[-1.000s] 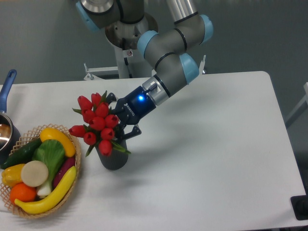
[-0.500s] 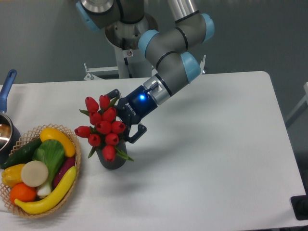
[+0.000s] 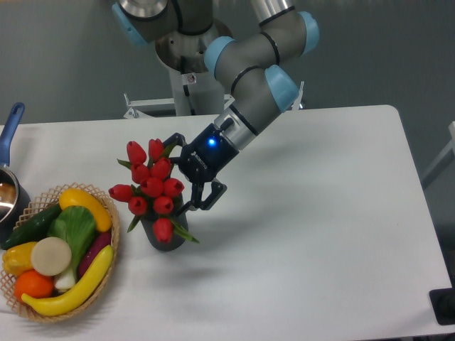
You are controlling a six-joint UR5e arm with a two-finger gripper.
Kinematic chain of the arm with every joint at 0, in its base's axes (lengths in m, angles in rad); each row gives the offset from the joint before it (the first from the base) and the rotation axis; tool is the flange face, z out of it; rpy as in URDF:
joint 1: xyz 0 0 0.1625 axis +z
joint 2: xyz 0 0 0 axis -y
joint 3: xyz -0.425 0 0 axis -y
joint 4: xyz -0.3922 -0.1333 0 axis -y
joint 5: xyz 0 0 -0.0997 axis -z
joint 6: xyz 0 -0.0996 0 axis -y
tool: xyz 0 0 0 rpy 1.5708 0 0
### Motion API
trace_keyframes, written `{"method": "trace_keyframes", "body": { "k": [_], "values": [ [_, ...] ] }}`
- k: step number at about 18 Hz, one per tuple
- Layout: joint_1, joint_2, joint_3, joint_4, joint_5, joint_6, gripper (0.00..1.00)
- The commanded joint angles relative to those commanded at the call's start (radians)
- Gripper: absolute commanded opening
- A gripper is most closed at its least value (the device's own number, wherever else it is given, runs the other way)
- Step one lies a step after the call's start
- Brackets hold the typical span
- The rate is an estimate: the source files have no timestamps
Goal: Insert the flowers into the vase
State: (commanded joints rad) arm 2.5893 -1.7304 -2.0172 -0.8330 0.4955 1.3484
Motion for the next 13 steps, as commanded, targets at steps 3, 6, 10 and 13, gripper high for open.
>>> {"method": "trace_keyframes", "body": {
  "k": [3, 6, 10, 13],
  "values": [
    [0.017, 0.031, 0.012, 0.000, 0.040, 0.000, 1.00],
    [0.061, 0.087, 0.026, 0.002, 0.164, 0.002, 1.00],
    [0.103, 0.164, 0.054, 0.000, 0.411, -0.009, 1.00],
    [0.150, 0.199, 0.077, -0.003, 0.466, -0.003, 1.00]
  ]
}}
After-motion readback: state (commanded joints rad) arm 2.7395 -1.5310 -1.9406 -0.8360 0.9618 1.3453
